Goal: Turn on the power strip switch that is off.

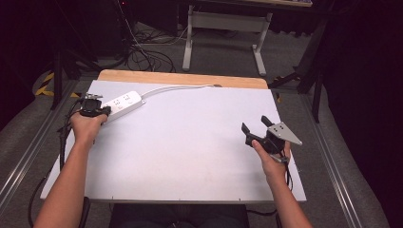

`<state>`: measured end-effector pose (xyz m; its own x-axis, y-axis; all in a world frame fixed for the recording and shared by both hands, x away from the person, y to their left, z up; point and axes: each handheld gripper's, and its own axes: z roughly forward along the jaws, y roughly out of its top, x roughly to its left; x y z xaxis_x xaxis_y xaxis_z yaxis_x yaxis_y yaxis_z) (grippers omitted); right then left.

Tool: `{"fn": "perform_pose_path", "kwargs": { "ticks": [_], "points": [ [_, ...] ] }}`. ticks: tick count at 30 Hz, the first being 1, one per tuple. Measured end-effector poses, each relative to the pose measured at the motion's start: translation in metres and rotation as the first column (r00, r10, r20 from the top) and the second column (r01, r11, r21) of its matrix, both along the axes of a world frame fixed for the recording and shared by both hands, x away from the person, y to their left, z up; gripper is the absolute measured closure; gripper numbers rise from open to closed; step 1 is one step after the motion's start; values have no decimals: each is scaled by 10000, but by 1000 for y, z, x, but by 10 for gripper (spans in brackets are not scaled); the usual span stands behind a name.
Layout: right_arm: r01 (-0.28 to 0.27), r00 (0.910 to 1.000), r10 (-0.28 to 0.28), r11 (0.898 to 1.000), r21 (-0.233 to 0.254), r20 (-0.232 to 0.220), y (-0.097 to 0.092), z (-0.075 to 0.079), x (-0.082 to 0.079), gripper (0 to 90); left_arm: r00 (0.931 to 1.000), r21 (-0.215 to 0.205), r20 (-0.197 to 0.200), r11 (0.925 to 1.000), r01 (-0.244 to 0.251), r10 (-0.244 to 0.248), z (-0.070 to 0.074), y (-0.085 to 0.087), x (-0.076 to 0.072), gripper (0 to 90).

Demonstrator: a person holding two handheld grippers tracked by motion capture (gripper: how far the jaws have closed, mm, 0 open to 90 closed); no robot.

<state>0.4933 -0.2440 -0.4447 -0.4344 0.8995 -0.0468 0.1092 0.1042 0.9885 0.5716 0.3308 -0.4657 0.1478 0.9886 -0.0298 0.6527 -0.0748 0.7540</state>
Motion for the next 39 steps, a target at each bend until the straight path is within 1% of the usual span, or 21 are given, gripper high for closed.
{"fn": "perform_pose_path", "kwargs": {
  "ticks": [3,11,13,14,15,17,18,19,21,25,26,28,31,32,35,36,39],
  "points": [
    [19,10000,-19,10000,-26,-30,0,0,-1,177,10000,-56,-2,10000,-13,13,0,0,0,900],
    [-14,10000,14,10000,-28,-28,0,-1,1,178,10000,49,13,10000,-30,30,0,-1,1,900],
    [-12,10000,12,10000,-60,-57,0,-1,1,177,10000,177,48,9998,-25,24,0,-2,0,900],
    [-23,10000,23,10000,-53,-69,1,-1,2,178,10000,177,48,9998,-25,24,0,-2,0,900],
    [-34,10000,34,10000,-50,-74,1,-1,2,178,9999,293,100,9996,-18,15,-1,-3,1,900],
    [-54,10000,54,10000,-22,-74,0,-1,2,179,9999,339,133,9994,-74,69,-1,-4,1,900],
    [-52,10000,52,10000,-3,-73,0,-1,2,179,9999,491,120,9988,-67,62,-1,-6,0,900],
    [-43,10000,43,10000,19,-74,0,-1,3,179,9998,469,183,9988,-103,95,-1,-5,0,900],
    [-41,10000,41,10000,45,-91,1,-2,3,180,9995,238,286,9996,-171,164,-3,-5,-1,900],
    [-42,10000,42,10000,26,-82,2,-1,2,180,9994,136,276,9997,-203,200,-3,-4,-3,900],
    [-45,9999,45,10000,3,-93,2,-1,2,180,9992,-59,341,9998,-202,204,-3,-2,-3,900],
    [-35,10000,35,10000,12,-78,2,-1,2,180,9988,-119,404,9996,-257,262,-3,-1,-4,900],
    [-40,9999,40,10000,16,-99,2,-1,2,180,9989,-112,422,9997,-201,205,-3,-1,-4,900],
    [-39,9999,39,10000,37,-127,2,-2,3,180,9985,-97,490,9996,-257,262,-4,0,-3,900],
    [-43,9998,43,10000,18,-168,2,-2,4,180,9984,-133,484,9995,-277,283,-4,0,-3,900],
    [-56,9998,56,10000,15,-176,2,-2,4,180,9985,-69,480,9996,-274,277,-4,-1,-4,900],
    [-71,9999,70,10000,-25,-146,3,-3,4,181,9983,-52,502,9996,-285,287,-4,-1,-4,900]
  ]
}}
